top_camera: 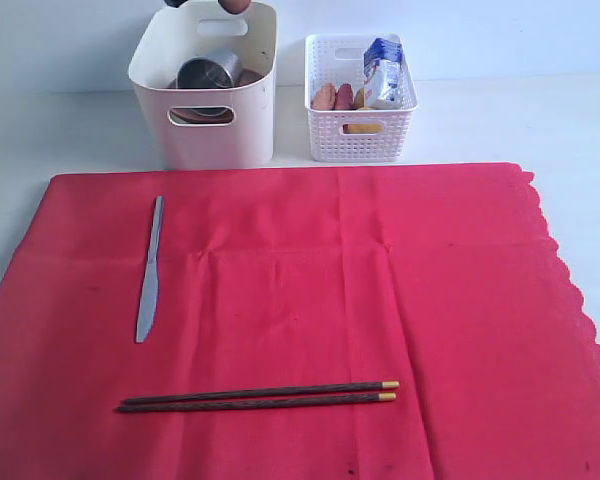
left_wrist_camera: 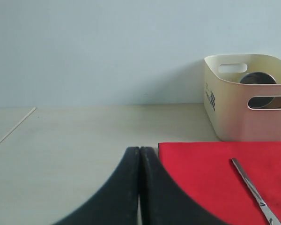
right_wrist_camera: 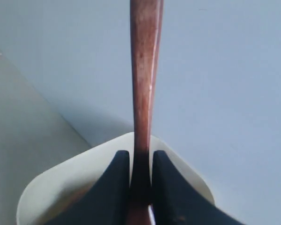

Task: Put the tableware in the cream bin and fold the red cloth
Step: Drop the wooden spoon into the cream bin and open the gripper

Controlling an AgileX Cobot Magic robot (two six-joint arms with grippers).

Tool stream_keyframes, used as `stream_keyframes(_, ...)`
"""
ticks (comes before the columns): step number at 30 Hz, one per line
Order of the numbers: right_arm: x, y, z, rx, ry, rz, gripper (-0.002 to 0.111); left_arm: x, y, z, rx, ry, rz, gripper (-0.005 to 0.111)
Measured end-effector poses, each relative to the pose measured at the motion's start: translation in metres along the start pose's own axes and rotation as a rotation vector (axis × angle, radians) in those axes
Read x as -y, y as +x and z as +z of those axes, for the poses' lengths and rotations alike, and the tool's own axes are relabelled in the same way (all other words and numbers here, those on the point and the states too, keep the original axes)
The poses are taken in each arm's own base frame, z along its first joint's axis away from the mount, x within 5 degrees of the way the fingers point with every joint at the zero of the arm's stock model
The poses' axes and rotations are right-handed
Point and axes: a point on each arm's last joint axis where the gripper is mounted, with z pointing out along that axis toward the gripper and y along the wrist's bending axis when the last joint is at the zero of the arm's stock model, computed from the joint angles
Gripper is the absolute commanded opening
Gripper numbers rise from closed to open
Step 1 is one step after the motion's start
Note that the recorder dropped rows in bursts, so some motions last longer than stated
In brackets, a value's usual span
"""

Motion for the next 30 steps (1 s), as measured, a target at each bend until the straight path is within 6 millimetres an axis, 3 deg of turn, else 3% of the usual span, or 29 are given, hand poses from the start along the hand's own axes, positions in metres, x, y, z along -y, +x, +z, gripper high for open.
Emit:
stream_keyframes(9,-0.001,0.033,0.049,0.041,0.088,0.103,0.000,0.000,0.000,0.000,0.000,0.000,0.000,0.000)
stream_keyframes(16,-0.008,0.064,0.074,0.015,0.099,0.130,0.002,0.000,0.000,0.000,0.000,0.000,0.000,0.000)
stream_keyframes(26,-0.011,0.083,0.084,0.018,0.140,0.151,0.045,0.000,0.000,0.000,0.000,0.000,0.000,0.000)
stream_keyframes(30,-0.012,0.088,0.086,0.015,0.147,0.150,0.053,0.000,0.000,0.000,0.000,0.000,0.000,0.000)
